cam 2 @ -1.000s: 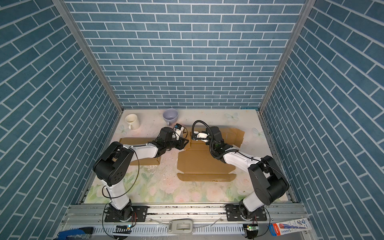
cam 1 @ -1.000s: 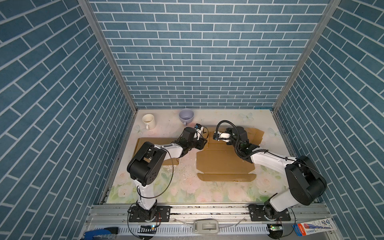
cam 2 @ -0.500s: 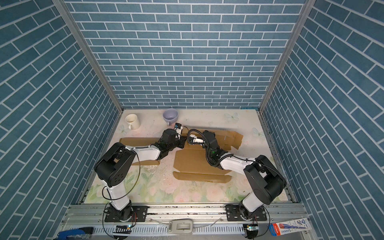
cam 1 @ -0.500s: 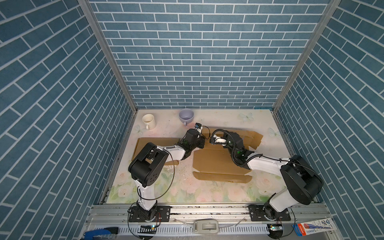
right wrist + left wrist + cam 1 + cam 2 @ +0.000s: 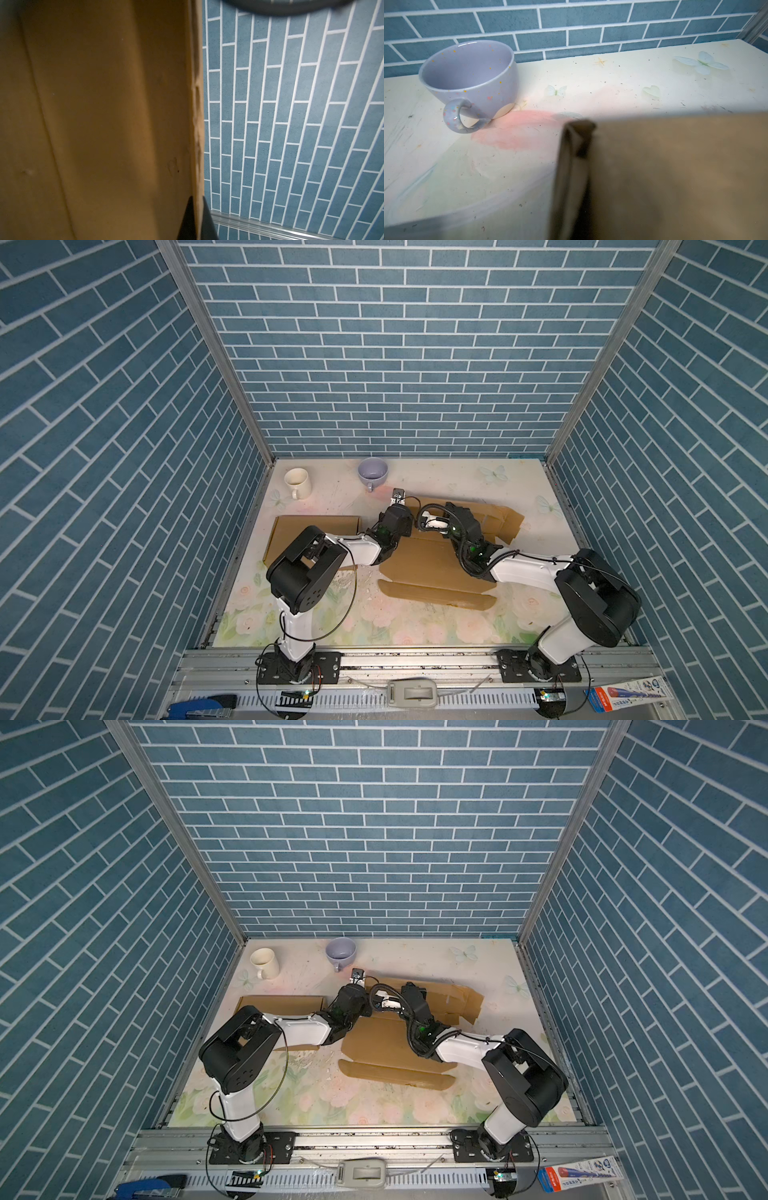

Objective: Fold the paper box
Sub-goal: 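Press the raised end wall inward with the left gripper while the right holds the side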

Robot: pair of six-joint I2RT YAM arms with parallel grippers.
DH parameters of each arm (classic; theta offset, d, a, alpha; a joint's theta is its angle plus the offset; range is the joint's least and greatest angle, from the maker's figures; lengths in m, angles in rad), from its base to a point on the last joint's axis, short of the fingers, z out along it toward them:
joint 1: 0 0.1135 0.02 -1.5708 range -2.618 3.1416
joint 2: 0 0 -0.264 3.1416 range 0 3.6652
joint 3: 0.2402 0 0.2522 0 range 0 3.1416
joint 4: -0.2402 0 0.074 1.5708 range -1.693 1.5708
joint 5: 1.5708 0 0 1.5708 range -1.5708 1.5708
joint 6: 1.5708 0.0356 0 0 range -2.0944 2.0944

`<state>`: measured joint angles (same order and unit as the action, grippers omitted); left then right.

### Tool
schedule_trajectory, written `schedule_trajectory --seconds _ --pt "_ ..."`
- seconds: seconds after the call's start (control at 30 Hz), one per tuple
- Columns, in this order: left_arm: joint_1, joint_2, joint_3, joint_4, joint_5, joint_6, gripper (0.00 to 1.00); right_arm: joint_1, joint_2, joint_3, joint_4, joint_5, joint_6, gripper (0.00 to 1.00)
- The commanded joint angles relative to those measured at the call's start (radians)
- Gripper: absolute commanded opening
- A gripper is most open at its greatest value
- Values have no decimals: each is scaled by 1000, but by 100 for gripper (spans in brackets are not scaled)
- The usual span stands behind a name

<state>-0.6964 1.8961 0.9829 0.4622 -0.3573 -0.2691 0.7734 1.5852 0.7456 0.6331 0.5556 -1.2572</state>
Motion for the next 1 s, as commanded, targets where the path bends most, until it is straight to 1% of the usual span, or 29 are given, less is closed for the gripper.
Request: schedule_trajectory --seconds 0.0,0.1,0.13,0.33,0.6,0.77,0.87,0.97 --pt "-12 20 19 -32 -16 4 1 28 25 -23 -34 -74 3 0" --pt "-12 -7 -6 -44 25 6 21 29 32 -22 -30 -75 6 0" --pt "-12 -18 -12 -55 33 6 25 29 37 -20 -28 -75 7 0" --pt "-12 -69 -64 -52 90 -8 43 29 47 -11 -27 -79 8 0" --pt "7 -43 -122 -30 125 -36 45 29 48 -5 -33 -85 10 0" --pt "26 -38 -137 -29 150 -25 50 27 49 1 -43 -91 11 0" --pt "32 -25 -149 -25 158 -19 53 27 50 8 -44 -92 11 0" --pt "37 -37 -186 23 184 -17 62 27 49 14 -54 -95 11 0"
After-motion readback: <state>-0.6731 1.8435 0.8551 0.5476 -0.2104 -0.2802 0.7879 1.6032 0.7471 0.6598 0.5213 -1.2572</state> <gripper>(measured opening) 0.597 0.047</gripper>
